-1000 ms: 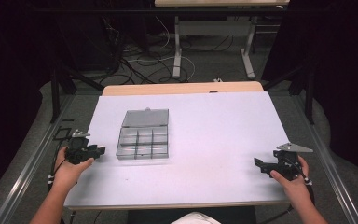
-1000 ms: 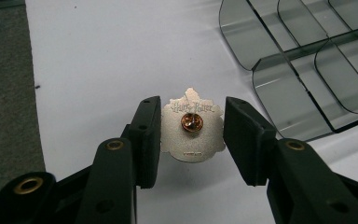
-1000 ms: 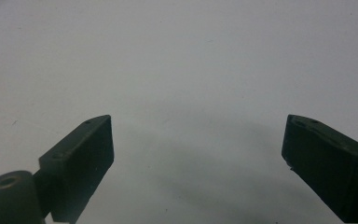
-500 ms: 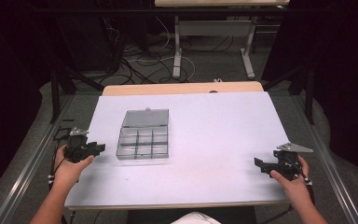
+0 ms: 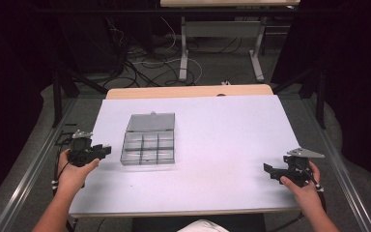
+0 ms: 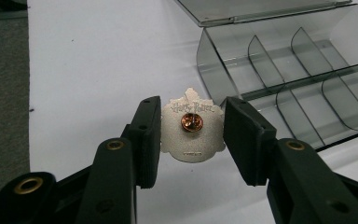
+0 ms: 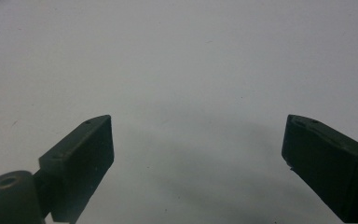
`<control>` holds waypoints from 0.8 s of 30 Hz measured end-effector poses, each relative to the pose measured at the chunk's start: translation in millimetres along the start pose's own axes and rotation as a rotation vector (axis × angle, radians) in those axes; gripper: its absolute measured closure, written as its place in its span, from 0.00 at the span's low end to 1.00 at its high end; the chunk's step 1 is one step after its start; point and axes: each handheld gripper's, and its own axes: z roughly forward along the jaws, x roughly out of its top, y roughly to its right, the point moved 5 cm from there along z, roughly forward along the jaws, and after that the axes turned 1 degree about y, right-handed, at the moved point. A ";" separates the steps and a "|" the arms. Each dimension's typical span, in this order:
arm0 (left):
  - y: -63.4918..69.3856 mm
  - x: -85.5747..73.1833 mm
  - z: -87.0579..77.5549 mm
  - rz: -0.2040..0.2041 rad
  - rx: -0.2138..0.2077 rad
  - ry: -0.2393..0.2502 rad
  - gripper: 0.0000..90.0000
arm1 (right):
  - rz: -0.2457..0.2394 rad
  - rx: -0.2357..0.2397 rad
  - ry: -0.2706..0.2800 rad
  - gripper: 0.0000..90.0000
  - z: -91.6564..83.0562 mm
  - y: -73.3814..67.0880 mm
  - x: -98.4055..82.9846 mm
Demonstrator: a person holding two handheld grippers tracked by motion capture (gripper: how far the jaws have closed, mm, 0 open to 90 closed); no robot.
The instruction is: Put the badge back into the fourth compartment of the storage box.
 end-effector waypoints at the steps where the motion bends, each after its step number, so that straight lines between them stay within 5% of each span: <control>1: 1.3 0.7 -0.4 0.000 -0.001 0.000 0.64 | 0.002 0.001 0.000 0.10 -0.1 -0.1 0.1; 24: 27.7 10.6 -4.3 -0.007 -0.045 -0.010 0.64 | 0.001 0.003 0.000 0.10 -0.2 -0.2 0.2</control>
